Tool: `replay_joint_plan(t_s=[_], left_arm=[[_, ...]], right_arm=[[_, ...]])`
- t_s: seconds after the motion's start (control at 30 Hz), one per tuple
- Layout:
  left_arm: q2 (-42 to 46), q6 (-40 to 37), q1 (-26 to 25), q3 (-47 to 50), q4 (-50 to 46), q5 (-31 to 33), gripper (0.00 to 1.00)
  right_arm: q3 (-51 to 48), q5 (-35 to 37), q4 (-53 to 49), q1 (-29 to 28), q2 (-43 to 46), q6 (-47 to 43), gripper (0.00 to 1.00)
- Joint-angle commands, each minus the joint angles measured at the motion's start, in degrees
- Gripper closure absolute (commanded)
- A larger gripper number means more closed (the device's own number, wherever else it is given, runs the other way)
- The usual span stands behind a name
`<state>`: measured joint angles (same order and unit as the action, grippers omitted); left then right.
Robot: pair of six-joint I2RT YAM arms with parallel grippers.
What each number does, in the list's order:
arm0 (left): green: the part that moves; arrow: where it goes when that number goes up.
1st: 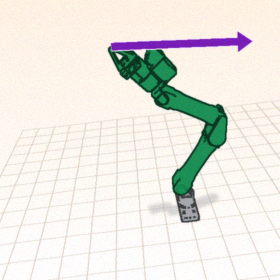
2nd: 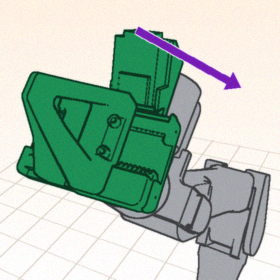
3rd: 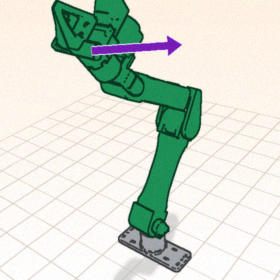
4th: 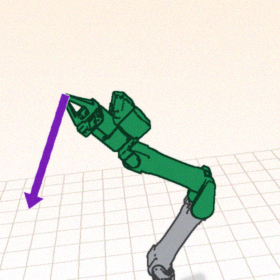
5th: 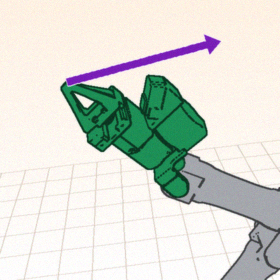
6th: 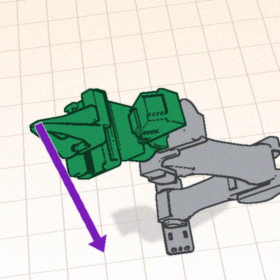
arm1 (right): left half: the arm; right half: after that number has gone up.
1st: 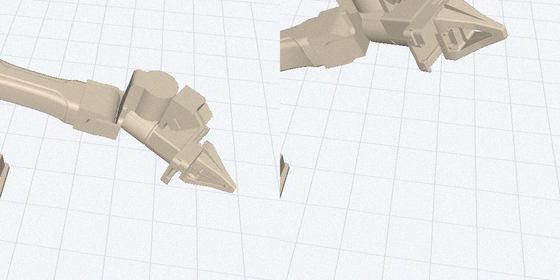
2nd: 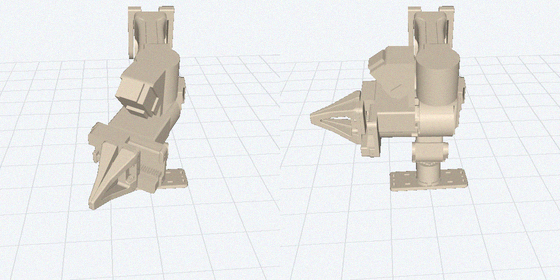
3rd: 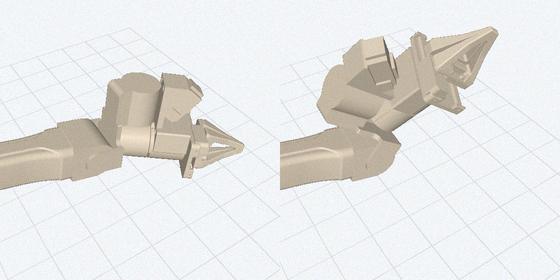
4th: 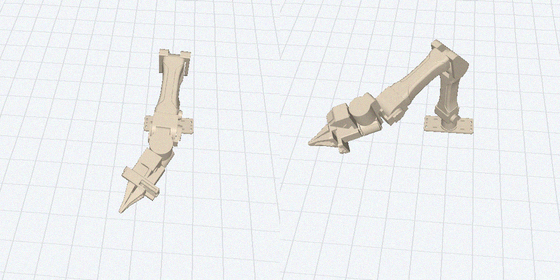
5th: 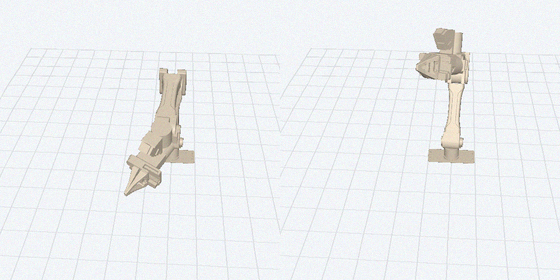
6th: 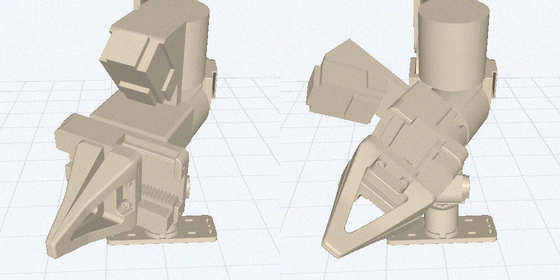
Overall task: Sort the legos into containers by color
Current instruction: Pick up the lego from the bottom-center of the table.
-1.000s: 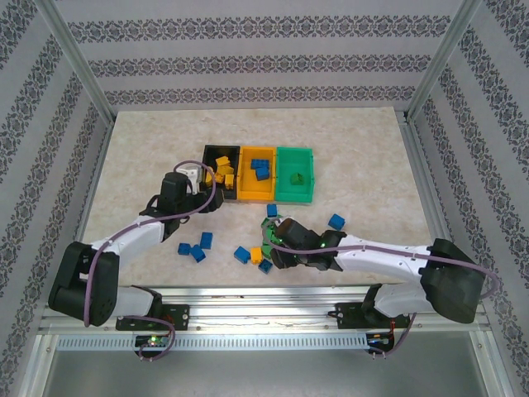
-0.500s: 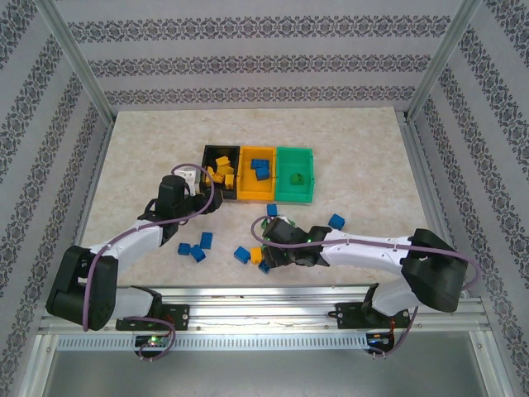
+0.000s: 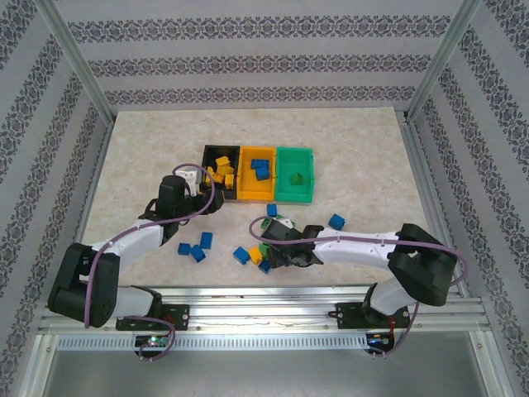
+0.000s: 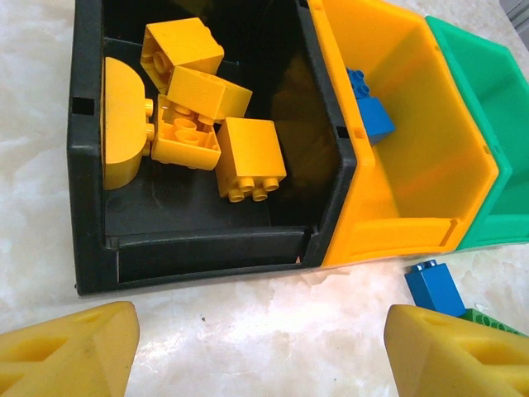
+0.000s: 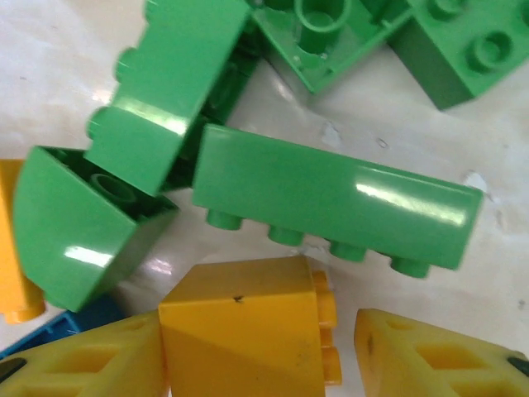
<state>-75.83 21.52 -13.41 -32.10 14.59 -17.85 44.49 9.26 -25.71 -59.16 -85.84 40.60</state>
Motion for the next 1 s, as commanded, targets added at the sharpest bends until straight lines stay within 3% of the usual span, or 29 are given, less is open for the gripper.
replay_joint_plan(t_s=[0.0,0.37,0.63,0.97], left_arm=[[-0.28,0.95,0.62,0.85,3.42,-1.26,0.22],[0.46,1.05,0.67,0.98,2.41,-0.35,0.22],[-1.87,2.01,1.7,-1.32,-1.39,-0.05,0.22],[0.47,5.71,4.89,0.11,-4.03,6.24,0.2]], right_arm=[[-0.77,2.97,-3.26,-0.59,2.49,2.09,0.41],[1.03,0.95,0.01,-0.65,-0.73,0.93,0.44],[1.85,0.82,0.79,-0.96,0.18,0.33,0.61],[12.46,-2.02,5.57,0.89,-0.58,-7.83,0.62]])
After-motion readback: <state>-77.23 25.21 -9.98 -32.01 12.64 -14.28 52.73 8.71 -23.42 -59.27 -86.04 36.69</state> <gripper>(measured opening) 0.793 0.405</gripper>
